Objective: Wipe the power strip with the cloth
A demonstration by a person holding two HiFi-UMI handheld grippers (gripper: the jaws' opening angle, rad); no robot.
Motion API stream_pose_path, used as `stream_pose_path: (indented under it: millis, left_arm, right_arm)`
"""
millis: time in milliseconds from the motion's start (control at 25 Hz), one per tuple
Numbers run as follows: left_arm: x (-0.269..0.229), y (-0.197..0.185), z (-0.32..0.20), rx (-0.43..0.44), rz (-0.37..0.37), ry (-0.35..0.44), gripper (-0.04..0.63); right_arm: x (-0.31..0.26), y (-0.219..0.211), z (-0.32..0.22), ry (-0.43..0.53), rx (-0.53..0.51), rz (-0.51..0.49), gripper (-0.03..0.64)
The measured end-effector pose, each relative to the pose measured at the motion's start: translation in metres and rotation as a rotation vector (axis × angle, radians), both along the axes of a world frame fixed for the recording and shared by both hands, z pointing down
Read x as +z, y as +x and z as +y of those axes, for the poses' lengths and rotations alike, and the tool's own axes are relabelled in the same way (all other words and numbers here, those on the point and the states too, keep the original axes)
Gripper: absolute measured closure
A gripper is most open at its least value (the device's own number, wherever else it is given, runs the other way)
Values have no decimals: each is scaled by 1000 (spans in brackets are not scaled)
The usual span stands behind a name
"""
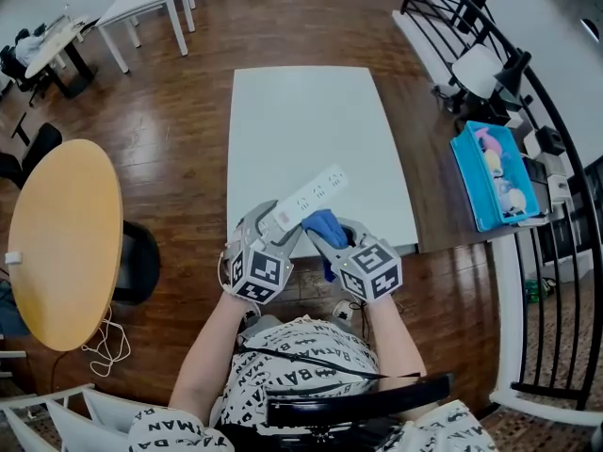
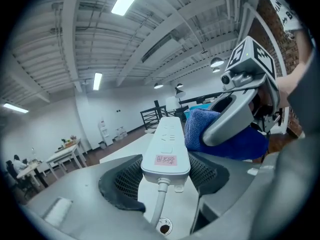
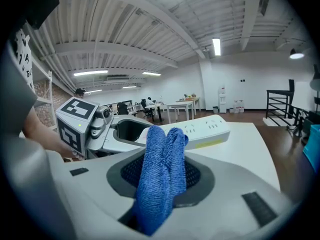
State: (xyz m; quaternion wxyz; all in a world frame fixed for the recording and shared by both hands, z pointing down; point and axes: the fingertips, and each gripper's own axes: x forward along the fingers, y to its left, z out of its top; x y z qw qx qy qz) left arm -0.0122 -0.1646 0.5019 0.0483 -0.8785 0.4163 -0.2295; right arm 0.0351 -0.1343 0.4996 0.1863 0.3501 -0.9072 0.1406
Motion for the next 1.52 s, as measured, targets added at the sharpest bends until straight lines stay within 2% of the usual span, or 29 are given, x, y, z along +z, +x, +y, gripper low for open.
stream_pose_path:
  millis: [240, 440, 720, 840, 1160, 1320, 1520]
  left_arm:
    - [-3, -1, 15, 59, -44, 45, 310]
    - [-5, -4, 27, 120, -86, 67, 310]
    - [-9, -9, 38, 213, -122, 109, 310]
    - [-10, -6, 43, 251, -147, 127, 310]
    - [-13, -3, 49, 309, -168, 142, 310]
    - [-18, -7, 53, 360, -203, 165, 311]
    - [-18, -4, 61, 410, -283, 199, 310]
  right_arm:
    - [4, 31, -11, 2, 44, 24, 485]
    - [5, 70, -21, 14, 79, 86, 485]
    - [5, 101, -23, 37, 58, 197, 483]
    - [0, 109, -23, 51, 49, 213, 483]
    - [-10, 105, -17, 65, -60, 247, 485]
    - [-9, 102, -10, 60, -165, 308, 485]
    - [-1, 104, -7, 66, -226, 422, 485]
